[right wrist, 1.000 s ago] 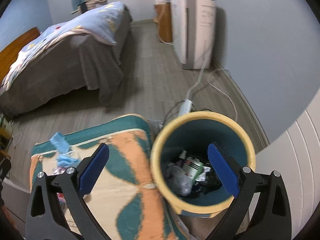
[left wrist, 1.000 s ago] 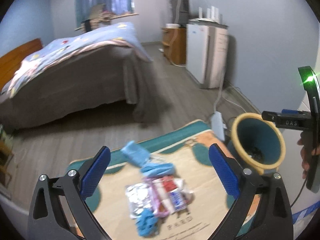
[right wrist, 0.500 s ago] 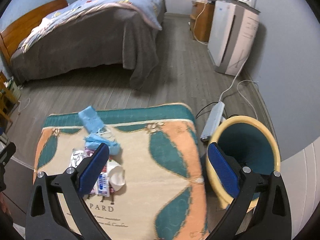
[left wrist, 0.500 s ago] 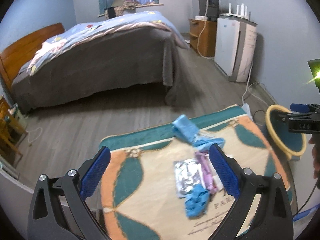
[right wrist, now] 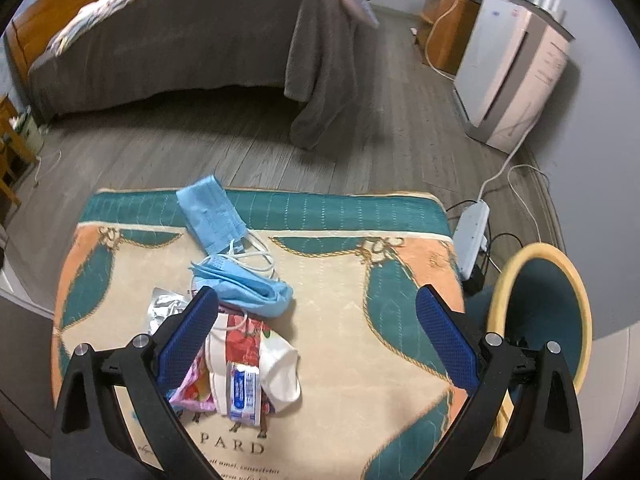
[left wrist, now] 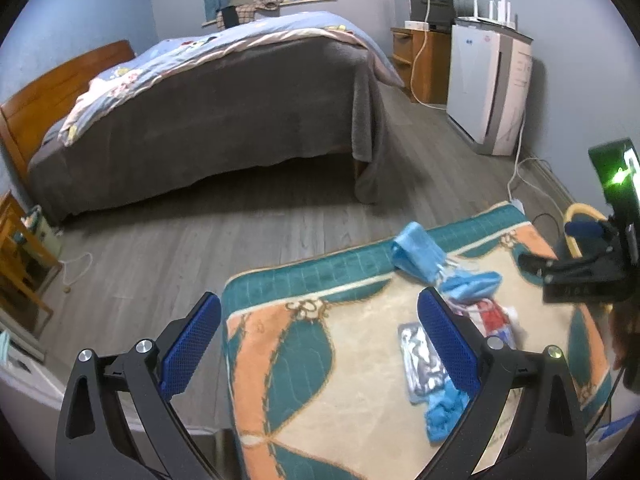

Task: Collect trash
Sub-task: 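Move both open tools back over the blue face masks on the cushion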

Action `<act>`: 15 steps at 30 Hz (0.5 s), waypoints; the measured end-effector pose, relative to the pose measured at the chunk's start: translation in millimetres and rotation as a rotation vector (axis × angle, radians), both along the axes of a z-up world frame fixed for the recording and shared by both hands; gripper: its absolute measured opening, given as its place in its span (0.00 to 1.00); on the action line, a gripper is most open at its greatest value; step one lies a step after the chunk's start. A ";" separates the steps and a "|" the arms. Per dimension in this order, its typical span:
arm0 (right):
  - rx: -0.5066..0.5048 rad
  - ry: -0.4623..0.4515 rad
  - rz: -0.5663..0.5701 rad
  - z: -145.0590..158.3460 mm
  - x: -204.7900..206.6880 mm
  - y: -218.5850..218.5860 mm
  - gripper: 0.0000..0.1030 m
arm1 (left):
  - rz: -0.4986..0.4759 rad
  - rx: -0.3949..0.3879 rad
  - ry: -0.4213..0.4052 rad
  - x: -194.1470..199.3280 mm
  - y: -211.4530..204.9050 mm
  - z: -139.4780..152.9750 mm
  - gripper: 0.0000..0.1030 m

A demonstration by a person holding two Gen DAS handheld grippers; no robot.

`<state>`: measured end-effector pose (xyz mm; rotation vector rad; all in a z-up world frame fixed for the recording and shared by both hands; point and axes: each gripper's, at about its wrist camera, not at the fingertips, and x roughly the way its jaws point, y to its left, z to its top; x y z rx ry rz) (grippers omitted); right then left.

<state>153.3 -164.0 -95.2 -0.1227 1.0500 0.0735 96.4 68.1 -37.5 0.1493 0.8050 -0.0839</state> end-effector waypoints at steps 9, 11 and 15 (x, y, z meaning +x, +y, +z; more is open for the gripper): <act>-0.006 0.053 0.054 -28.5 24.4 -0.1 0.94 | 0.052 -0.039 0.052 42.7 -2.2 -19.3 0.95; -0.004 0.052 0.075 -30.5 27.6 -1.6 0.94 | 0.057 -0.036 0.058 49.3 -4.7 -22.9 0.95; 0.029 0.070 0.147 -36.3 29.5 -0.3 0.94 | 0.055 -0.040 0.082 62.7 -12.9 -33.1 0.95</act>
